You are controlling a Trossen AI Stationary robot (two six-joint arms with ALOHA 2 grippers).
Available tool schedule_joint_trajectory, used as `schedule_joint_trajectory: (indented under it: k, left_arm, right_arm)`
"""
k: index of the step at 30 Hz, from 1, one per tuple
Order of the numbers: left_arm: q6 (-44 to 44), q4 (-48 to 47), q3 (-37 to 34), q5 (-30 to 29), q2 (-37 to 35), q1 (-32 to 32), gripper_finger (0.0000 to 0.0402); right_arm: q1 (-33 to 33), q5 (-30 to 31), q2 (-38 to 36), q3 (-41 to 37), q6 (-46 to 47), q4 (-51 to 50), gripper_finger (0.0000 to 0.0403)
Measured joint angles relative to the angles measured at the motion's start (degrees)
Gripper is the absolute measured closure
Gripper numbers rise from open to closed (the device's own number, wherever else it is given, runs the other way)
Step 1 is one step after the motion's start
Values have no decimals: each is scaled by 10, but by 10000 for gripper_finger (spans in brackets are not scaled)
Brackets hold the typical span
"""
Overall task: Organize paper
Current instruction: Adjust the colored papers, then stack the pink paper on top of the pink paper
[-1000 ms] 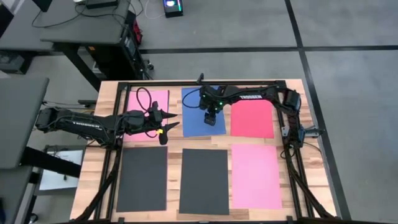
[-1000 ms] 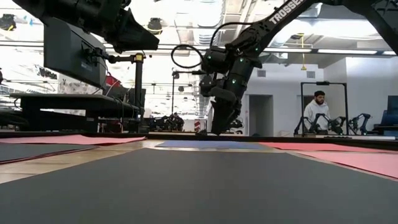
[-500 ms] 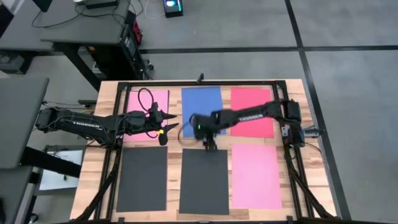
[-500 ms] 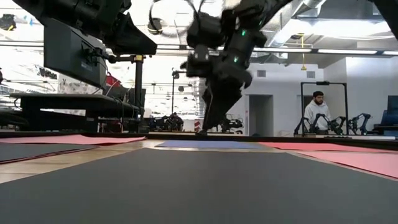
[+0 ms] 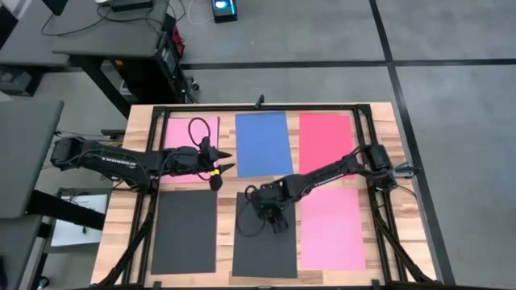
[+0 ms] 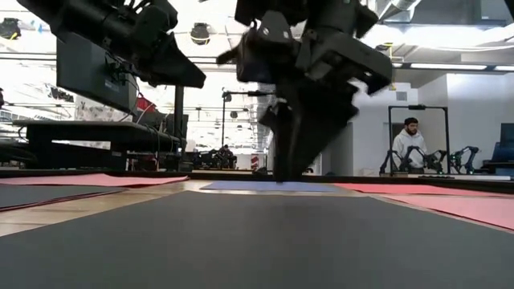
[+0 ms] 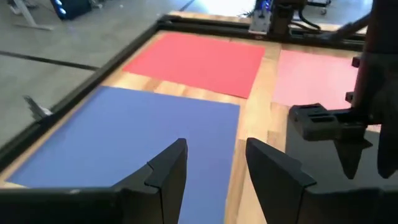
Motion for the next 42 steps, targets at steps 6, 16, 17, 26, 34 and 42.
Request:
schedule_joint_trajectory:
  k: [6,16,17,26,34,42]
  left_arm:
    - [-8,28,0,24,25,-3,254]
    - [-13,29,0,24,25,-15,254]
    - [-13,29,0,24,25,-15,254]
    - [-9,29,0,24,25,-15,254]
    - [-9,29,0,24,25,-15,254]
    - [0,18,0,24,10,-15,254]
  right_arm:
    - [-9,0,33,3,12,-7,239]
    - [-44,2,37,3,1,-23,252]
    - [-47,2,37,3,-3,-28,254]
    - [-62,7,33,1,-26,-66,262]
    - [-56,14,-4,-4,-23,-71,262]
    - [-50,19,-34,-2,-22,-57,262]
